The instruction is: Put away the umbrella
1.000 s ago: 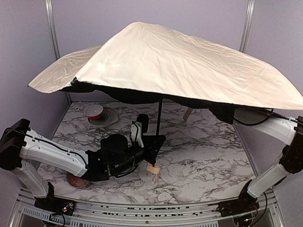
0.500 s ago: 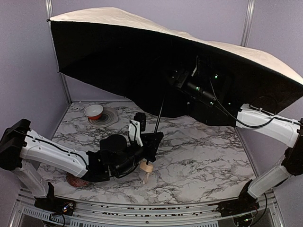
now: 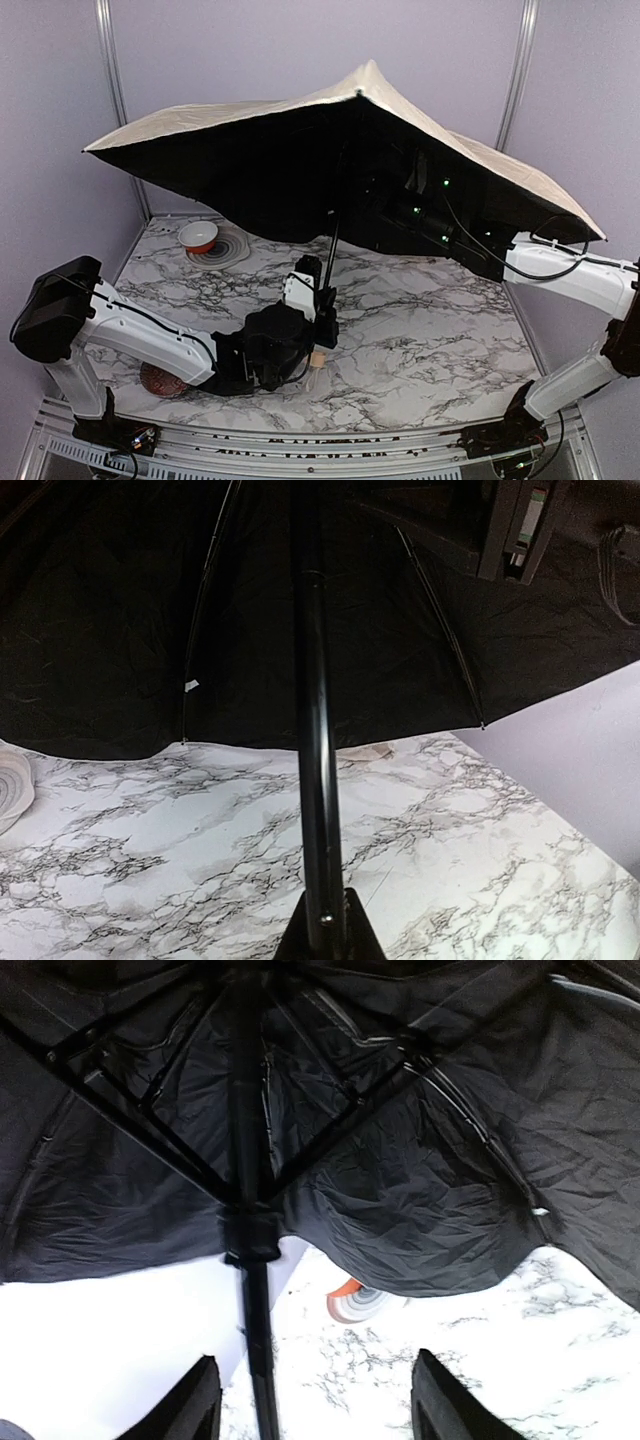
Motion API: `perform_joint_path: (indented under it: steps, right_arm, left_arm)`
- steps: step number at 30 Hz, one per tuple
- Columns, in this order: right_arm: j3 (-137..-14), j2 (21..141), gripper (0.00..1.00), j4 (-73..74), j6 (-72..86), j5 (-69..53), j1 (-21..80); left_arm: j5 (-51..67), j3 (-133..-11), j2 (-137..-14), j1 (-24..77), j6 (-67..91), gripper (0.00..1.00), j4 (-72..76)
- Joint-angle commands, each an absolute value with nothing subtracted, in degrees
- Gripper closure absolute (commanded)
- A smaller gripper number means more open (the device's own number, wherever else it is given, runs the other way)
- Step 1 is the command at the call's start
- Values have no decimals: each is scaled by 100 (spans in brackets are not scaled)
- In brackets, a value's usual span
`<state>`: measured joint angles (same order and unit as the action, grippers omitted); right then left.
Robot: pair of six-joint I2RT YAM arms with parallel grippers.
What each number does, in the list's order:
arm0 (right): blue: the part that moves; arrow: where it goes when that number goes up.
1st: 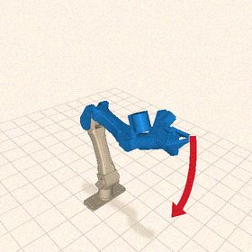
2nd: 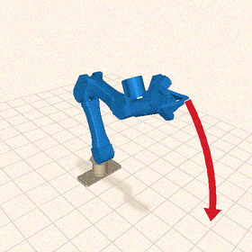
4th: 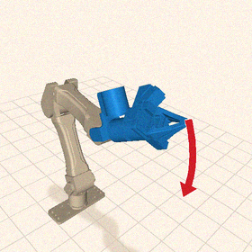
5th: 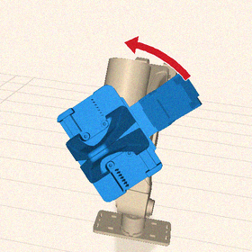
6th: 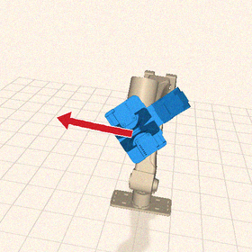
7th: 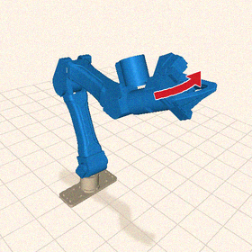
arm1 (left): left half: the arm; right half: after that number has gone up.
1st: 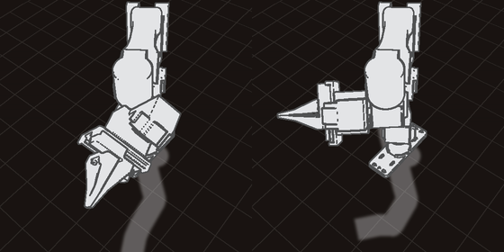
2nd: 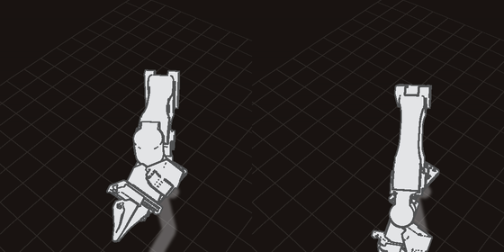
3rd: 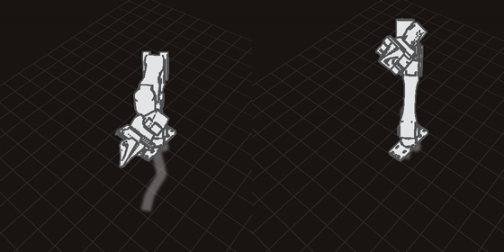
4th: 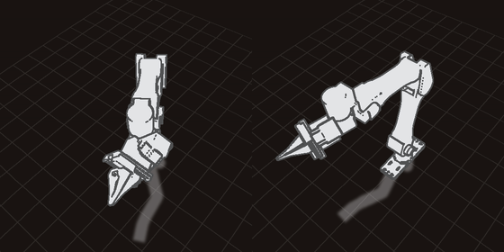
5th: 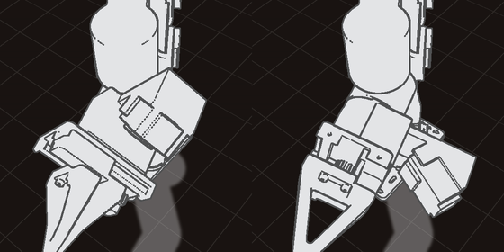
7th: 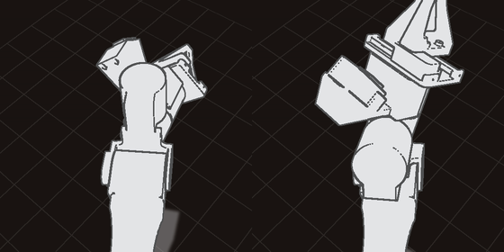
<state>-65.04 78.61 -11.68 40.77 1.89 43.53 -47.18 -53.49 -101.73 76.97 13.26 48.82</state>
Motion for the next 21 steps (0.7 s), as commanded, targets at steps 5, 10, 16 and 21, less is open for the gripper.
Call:
perform_joint_path:
  steps: [5, 10, 16, 21]
  right_arm:
    - [-6856, 8187, 22, -1654, 3827, -413, 4162]
    - [-6617, 8408, 37, -2152, 4343, -758, 3808]
    - [-6892, 8626, 42, -2324, 4043, -806, 3771]
    - [-7022, 8727, 52, -2261, 4004, -658, 3773]
  left_arm:
    - [-4996, -5528, -10335, 7761, 1282, 100, 5015]
    - [-4939, -5499, -10345, 7760, 1328, 100, 4985]
    - [-4860, -5424, -10323, 7761, 1455, 100, 4966]
    - [-4810, -5440, -10345, 7761, 1493, 100, 4953]
